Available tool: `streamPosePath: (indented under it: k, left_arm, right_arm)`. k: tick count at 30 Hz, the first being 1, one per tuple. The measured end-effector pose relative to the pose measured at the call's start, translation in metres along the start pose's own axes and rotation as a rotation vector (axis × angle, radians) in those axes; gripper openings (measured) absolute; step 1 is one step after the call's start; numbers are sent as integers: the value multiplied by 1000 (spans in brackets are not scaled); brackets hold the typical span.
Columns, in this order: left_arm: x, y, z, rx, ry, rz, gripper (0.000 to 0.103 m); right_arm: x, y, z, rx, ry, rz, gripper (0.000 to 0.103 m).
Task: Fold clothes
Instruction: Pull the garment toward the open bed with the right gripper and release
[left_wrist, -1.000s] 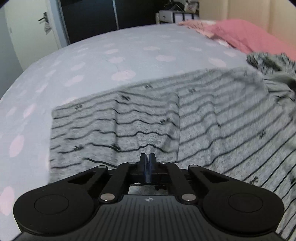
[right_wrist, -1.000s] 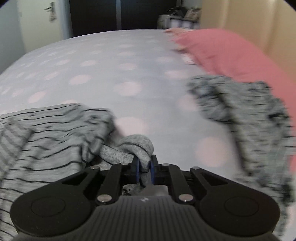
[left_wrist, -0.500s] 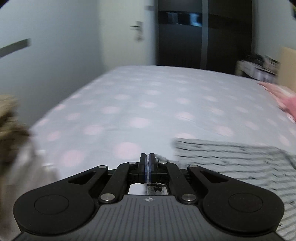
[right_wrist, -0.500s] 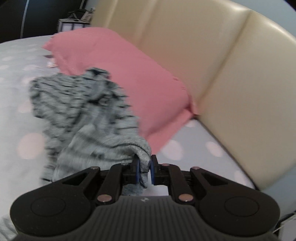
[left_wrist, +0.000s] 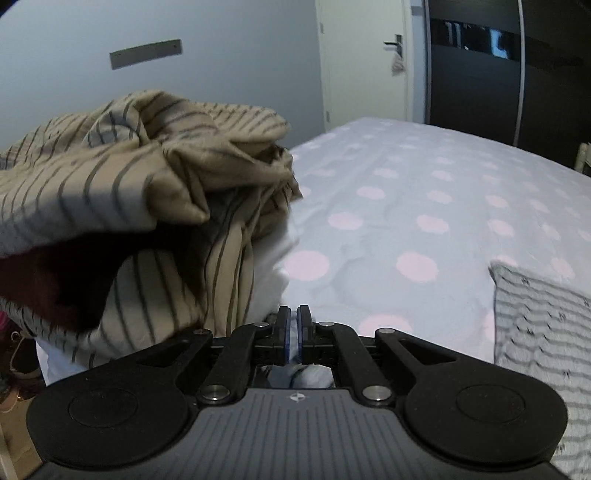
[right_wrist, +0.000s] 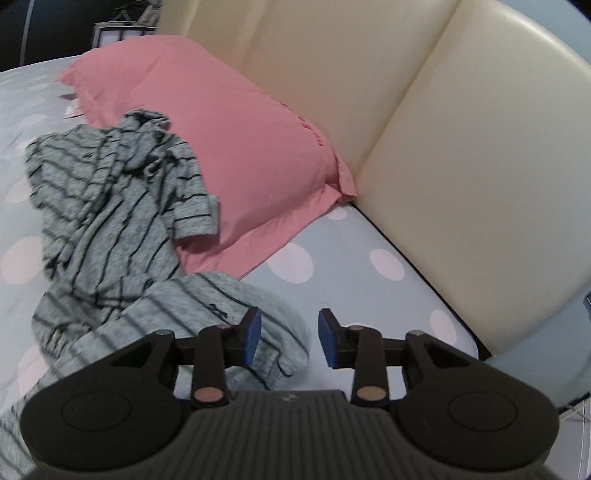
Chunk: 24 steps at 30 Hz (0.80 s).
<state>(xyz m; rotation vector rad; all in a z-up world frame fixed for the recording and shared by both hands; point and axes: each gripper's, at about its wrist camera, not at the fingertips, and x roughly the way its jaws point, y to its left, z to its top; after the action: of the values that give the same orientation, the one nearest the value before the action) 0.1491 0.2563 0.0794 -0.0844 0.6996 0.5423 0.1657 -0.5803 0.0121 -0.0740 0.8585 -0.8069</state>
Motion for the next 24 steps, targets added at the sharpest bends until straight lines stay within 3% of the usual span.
streamPosePath:
  k: [3,9,17,24]
  left_arm:
    - [-12,0,-10,32,14,-40,3]
    - [-35,-6,-40,76,82,-174,22]
    - [-65,-4,-84,118,192,-274,23]
    - [-91,-2,-115,147,214,-317,23]
  right_arm:
    - [-12,-2,-8,7,8,61,37]
    - [-46,8,-30,0,15,266,36]
    - [-108,12,-67,-29,-58,496,36]
    - [-166,9,-101,-79,-105,700,37]
